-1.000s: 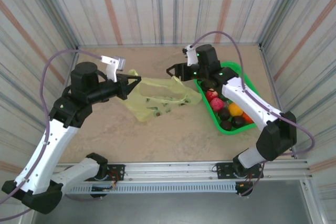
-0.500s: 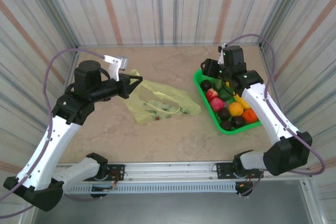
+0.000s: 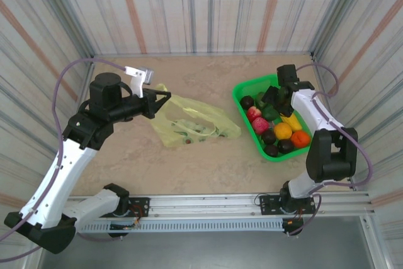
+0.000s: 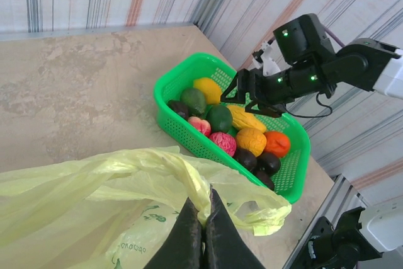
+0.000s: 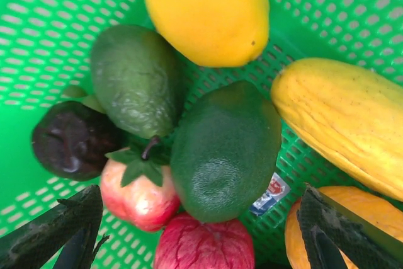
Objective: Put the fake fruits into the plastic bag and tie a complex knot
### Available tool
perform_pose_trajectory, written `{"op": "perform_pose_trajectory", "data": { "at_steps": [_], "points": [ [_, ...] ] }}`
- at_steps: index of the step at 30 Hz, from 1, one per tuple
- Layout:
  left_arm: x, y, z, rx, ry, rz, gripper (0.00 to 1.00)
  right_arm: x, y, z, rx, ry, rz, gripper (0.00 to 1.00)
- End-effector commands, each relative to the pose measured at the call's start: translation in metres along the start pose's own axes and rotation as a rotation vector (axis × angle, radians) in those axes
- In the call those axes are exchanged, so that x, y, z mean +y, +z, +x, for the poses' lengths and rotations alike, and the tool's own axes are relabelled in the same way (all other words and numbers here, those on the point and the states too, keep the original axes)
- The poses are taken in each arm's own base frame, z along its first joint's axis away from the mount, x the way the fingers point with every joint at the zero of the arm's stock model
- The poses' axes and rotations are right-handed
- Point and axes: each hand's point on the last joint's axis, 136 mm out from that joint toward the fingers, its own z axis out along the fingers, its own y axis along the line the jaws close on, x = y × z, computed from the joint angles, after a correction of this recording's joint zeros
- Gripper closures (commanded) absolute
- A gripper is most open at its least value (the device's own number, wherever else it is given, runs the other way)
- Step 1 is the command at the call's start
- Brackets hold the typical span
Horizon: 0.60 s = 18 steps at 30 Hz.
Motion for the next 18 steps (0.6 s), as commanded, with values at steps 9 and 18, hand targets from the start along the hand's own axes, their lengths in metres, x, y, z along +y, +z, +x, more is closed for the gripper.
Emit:
{"op": "perform_pose_trajectory", "data": {
  "at_steps": [9,18],
  "points": [
    [-0.002,0.001,0.003,-0.002,0.039,0.01,1.0,-0.018,0.047,0.013,0.108,0.104,0.034,0.15],
    [-0.003,0.0,0.001,0.001,0.04,0.006,1.0,-0.006,0.079,0.021,0.186,0.09,-0.012,0.17]
  ]
}}
